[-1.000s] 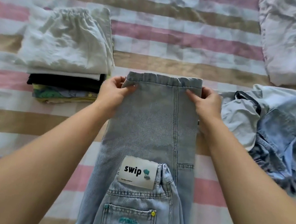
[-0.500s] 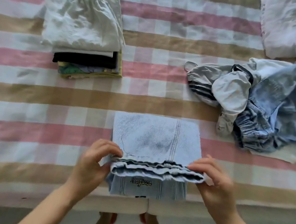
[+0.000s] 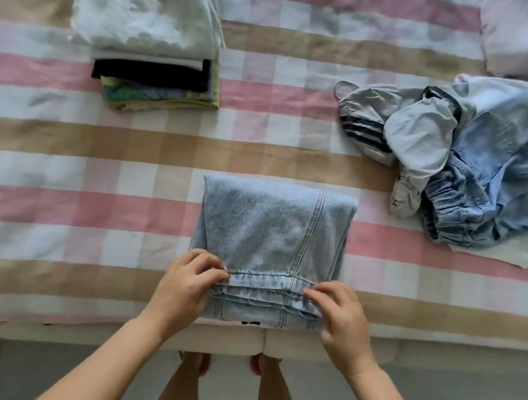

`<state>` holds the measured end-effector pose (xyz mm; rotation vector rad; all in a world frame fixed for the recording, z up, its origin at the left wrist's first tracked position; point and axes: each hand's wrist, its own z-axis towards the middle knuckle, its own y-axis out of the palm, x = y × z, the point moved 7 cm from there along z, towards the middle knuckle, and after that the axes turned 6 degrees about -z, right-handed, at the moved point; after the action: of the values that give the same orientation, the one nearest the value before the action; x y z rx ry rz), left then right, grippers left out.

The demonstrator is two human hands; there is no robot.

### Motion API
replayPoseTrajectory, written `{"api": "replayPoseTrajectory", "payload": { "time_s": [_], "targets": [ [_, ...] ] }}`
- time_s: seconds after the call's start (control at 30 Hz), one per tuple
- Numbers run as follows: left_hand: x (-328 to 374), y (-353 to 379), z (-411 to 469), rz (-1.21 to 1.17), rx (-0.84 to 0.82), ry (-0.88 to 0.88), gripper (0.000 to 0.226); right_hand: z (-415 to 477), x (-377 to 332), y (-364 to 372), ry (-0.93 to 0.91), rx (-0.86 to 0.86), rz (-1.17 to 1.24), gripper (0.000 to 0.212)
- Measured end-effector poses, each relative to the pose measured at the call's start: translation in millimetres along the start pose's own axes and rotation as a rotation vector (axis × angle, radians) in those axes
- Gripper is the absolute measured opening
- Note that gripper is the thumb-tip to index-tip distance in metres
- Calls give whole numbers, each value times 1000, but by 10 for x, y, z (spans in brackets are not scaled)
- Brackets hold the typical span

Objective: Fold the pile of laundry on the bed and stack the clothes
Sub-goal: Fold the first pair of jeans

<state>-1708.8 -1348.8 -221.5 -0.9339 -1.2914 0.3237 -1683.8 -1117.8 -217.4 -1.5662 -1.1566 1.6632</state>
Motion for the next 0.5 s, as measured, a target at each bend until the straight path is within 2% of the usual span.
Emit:
{"api": "replayPoseTrajectory", "payload": {
  "time_s": [0.07, 0.13, 0.23, 0.3, 0.37, 0.5],
  "targets": [
    [-59, -63, 32, -156, 186, -216, 29, 50, 137, -53, 320, 112, 235, 37],
    [-198, -53, 32, -292, 360, -545, 33, 61, 265, 35, 640, 145, 370, 37],
    [-390, 148, 12, -460, 376, -938, 57, 66, 357, 268, 938, 66, 486, 58],
    [-455, 218, -8, -508, 379, -1034, 65, 60, 355, 368, 1026, 63, 568, 62],
    [-516, 270, -14, -582, 379, -1091, 63, 49, 349, 434, 1078, 54, 650, 60],
    [-559, 339, 70, -692, 235, -1061, 38, 99, 362, 447, 1021, 10, 709, 29]
  ]
}}
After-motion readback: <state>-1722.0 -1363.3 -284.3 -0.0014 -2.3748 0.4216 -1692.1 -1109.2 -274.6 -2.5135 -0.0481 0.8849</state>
